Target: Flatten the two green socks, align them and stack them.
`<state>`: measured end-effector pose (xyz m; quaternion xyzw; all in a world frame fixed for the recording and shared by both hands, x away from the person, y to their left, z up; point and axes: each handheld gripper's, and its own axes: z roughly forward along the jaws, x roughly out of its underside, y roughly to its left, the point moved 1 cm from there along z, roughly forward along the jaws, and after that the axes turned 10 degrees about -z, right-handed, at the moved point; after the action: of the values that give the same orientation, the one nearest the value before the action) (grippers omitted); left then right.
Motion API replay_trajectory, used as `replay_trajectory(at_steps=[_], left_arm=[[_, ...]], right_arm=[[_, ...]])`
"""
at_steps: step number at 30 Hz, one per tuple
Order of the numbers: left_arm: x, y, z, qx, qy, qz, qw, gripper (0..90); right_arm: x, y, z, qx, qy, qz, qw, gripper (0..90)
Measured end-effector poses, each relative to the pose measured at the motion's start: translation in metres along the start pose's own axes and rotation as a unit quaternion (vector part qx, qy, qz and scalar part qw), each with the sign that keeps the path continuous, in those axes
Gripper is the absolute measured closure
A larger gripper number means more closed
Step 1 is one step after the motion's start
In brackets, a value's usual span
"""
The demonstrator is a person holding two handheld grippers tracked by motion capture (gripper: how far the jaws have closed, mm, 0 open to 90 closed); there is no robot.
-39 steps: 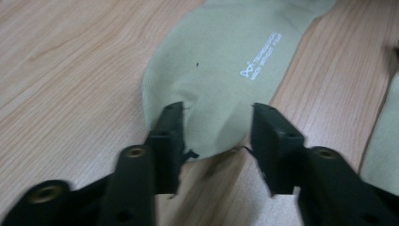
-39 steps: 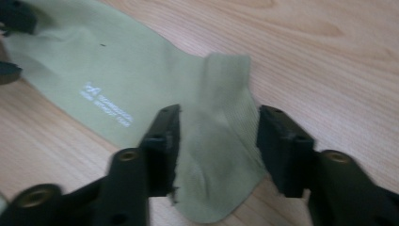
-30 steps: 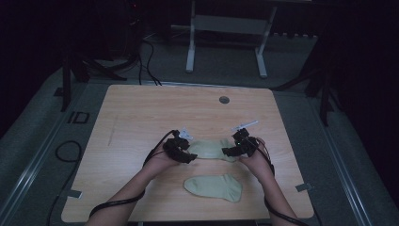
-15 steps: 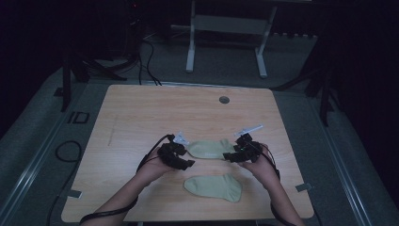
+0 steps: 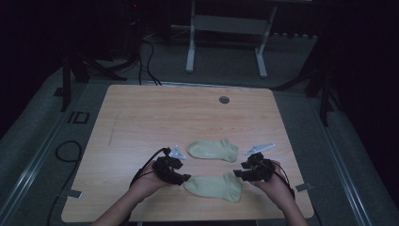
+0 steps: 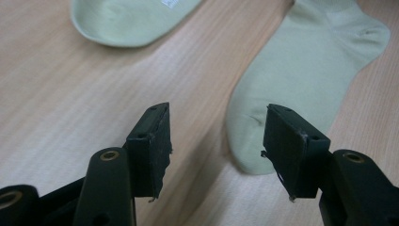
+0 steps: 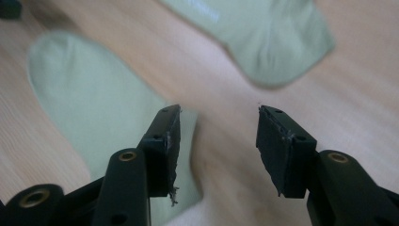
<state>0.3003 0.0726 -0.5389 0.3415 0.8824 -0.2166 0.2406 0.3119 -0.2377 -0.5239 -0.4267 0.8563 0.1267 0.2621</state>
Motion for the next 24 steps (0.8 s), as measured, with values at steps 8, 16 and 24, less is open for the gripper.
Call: replay_trajectory(at_steps=[8, 16, 24], left_arm=[[0.009, -0.012, 0.017, -0.009, 0.024, 0.015, 0.9996, 45.9], [0.016, -0.017, 0.021, -0.021, 0.021, 0.036, 0.9989, 60.6], [0.018, -0.023, 0.022, -0.01, 0.019, 0.048, 0.9986, 80.6]], right_arm=[[0.019, 0.02, 0.009, 0.008, 0.012, -0.006, 0.9999, 55.6], [0.022, 0.027, 0.019, 0.027, 0.039, -0.032, 0.9983, 64.0], [0.021, 0.035, 0.019, 0.039, 0.048, -0.048, 0.9969, 78.5]])
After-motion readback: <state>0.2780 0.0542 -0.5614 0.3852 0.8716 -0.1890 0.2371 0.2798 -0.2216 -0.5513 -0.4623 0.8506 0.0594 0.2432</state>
